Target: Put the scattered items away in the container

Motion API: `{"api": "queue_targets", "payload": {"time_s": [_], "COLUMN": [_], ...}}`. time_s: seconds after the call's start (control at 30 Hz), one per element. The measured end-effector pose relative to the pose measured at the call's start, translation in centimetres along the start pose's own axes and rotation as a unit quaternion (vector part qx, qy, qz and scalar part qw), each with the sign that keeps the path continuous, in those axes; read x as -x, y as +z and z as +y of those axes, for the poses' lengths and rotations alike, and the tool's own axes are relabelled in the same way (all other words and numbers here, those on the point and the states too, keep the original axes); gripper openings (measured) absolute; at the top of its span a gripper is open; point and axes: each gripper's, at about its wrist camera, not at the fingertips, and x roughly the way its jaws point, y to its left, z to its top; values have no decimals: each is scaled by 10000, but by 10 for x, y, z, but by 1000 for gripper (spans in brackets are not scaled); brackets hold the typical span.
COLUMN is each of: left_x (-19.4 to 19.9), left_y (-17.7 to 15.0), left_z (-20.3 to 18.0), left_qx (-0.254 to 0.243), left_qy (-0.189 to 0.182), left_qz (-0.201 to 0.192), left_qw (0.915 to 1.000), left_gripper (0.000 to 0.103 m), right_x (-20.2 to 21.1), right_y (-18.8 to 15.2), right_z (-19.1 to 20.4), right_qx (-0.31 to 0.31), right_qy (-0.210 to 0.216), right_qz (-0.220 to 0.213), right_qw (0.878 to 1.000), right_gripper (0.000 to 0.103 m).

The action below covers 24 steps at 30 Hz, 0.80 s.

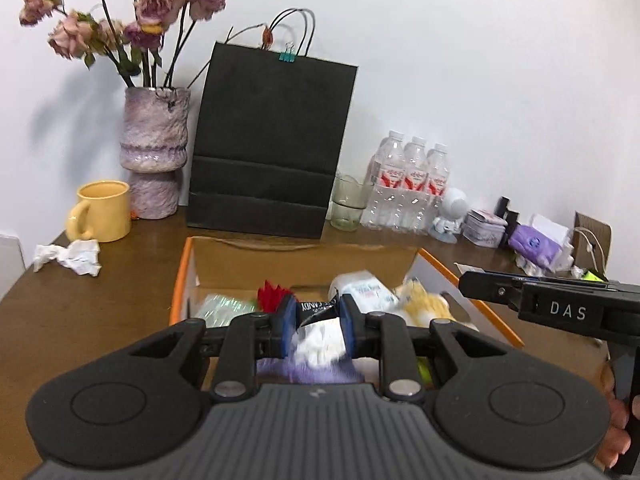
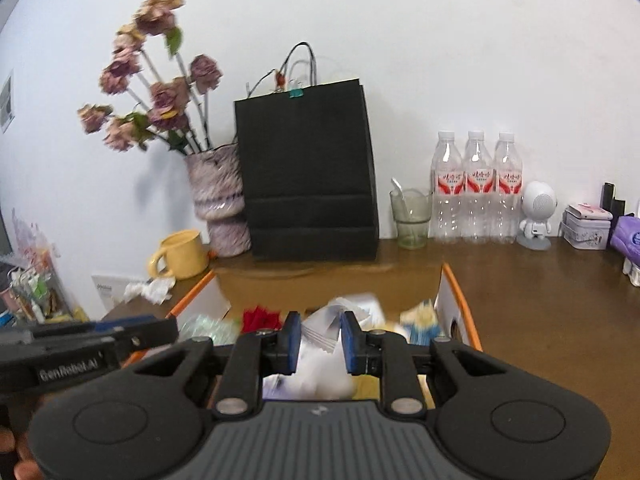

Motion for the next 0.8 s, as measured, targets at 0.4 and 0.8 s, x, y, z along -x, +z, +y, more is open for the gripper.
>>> {"api": "queue_targets", "payload": {"time_s": [0.4,0.8], "left_x": [-76,-58], "left_y": [-2,5], "left_z": [16,5], "left_qx": [205,19], "left_qy": [333,809], "left_qz": [310,179], "left_qw": [9988,9966], "left_gripper": [27,103], "right_x": [-79,-63], "right_y": [-2,9], "right_z": [-18,-25], "right_qx": [77,205], "right_qy": [49,-141], "right_qz": [545,775], "right_qw": [9985,9967], "right_gripper": [21,93]}}
